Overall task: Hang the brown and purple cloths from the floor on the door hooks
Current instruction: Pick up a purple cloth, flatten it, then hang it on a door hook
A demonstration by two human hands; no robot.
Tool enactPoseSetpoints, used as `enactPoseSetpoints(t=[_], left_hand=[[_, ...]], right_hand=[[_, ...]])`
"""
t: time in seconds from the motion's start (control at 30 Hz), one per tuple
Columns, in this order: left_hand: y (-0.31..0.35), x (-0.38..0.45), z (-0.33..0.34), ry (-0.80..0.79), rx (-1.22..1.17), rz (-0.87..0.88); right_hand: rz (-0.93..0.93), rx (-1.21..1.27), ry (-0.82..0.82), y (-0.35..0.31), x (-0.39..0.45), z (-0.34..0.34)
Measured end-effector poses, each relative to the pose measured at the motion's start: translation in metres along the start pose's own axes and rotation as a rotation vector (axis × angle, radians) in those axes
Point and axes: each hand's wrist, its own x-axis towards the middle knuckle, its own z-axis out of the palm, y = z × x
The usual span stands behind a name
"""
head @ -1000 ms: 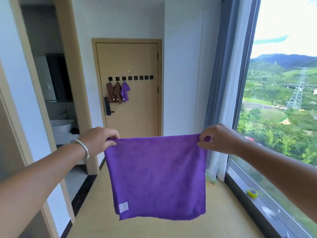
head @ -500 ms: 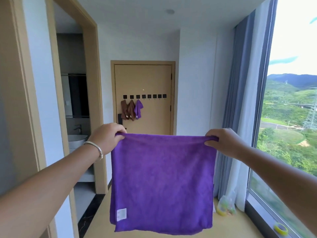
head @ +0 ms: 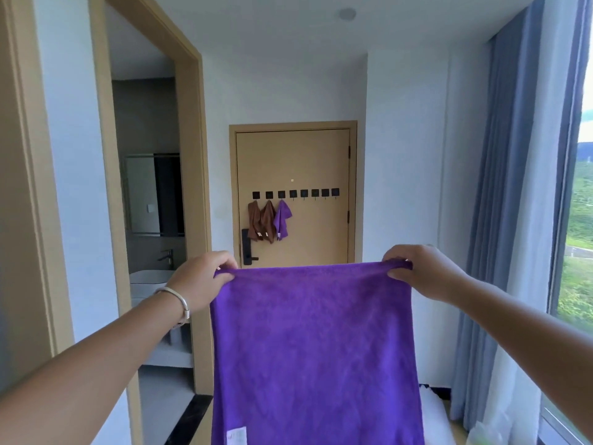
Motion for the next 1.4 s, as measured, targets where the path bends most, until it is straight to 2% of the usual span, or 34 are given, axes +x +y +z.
enactPoseSetpoints(t=[0.13, 0.23, 0.43, 0.63, 0.77, 0.9, 1.1, 1.27, 1.4], left_hand=[[-0.012, 0.047, 0.03, -0.048, 0.178, 0.138], [-0.017, 0.081, 0.047, -0.106, 0.257, 0.265], [-0.046, 0.157, 0.08, -0.132, 0.291, 0.204], [-0.087, 0.226, 0.119, -0.057, 0.345, 0.144], [-0.119, 0.272, 0.152, -0.002, 0.271, 0.091], [-0.161, 0.326, 0.177, 0.022, 0.173, 0.11], [-0.238, 0.41, 0.208, -0.016, 0.0, 0.179], [-0.279, 0.466, 0.232, -0.08, 0.064, 0.309], [-0.306, 0.504, 0.256, -0.118, 0.119, 0.297]], right_hand=[[-0.066, -0.047, -0.097, 0.037, 0.059, 0.022], [-0.14, -0.131, -0.084, 0.055, 0.096, 0.031], [-0.166, -0.18, -0.066, 0.084, 0.158, 0.054], [-0.148, -0.258, -0.03, 0.101, 0.212, 0.092], [-0.082, -0.169, 0.014, 0.106, 0.266, 0.128], [0.013, -0.007, 0.043, 0.114, 0.333, 0.166], [-0.009, 0.006, 0.006, 0.13, 0.424, 0.215], [-0.05, -0.091, -0.081, 0.142, 0.492, 0.257], [-0.06, -0.131, -0.084, 0.157, 0.539, 0.291]])
